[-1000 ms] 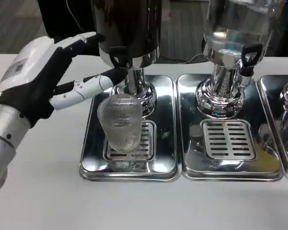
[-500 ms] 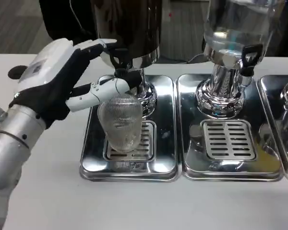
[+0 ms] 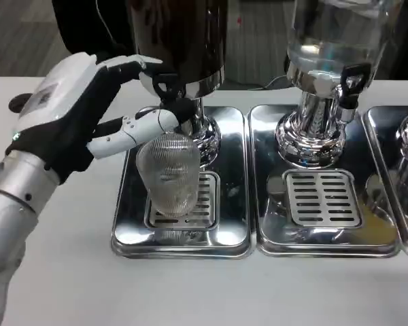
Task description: Grasp the cup under the faucet to collect the drink, then remove the cup.
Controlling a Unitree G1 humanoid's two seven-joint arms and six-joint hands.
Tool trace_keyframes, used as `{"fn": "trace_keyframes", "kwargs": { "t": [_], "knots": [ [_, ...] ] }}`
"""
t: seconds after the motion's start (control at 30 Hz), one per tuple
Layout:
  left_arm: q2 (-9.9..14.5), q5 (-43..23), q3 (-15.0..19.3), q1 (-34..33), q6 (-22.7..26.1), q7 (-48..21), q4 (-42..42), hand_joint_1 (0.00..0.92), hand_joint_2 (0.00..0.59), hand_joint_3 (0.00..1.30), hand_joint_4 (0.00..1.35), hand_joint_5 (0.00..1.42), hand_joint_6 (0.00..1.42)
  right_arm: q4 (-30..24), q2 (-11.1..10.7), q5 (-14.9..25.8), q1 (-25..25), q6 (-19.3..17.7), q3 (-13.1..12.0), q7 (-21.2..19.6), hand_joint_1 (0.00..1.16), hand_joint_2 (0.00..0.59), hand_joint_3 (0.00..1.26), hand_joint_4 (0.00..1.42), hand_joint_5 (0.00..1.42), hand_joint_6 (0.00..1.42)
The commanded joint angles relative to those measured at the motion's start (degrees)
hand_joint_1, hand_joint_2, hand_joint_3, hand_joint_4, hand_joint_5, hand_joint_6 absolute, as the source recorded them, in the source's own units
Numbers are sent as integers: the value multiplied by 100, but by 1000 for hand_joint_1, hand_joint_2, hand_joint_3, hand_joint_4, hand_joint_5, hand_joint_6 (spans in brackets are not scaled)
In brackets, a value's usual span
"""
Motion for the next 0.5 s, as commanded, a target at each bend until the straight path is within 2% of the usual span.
{"fn": "trace_keyframes", "kwargs": {
  "t": [0.03, 0.27, 0.4, 0.5],
  "knots": [
    [-46, -24, -4, 183, -5, -10, -60, 0, 85, 551, 225, 127, 0, 8, -19, 58, 61, -82, -2, -74, 777, 522, 422, 409, 337, 262],
    [-76, -6, -38, 293, -21, 40, -92, 0, 85, 633, 282, 137, 0, 15, -23, 94, 101, -128, -18, -89, 777, 522, 422, 409, 338, 262],
    [-98, 3, -68, 331, -27, 49, -109, 0, 85, 603, 375, 188, 0, 13, -23, 99, 113, -143, -23, -94, 777, 522, 422, 409, 334, 262],
    [-113, 10, -81, 347, -28, 55, -133, 0, 85, 566, 392, 205, 0, 4, -19, 106, 120, -145, -24, -93, 777, 522, 422, 409, 331, 262]
  ]
}}
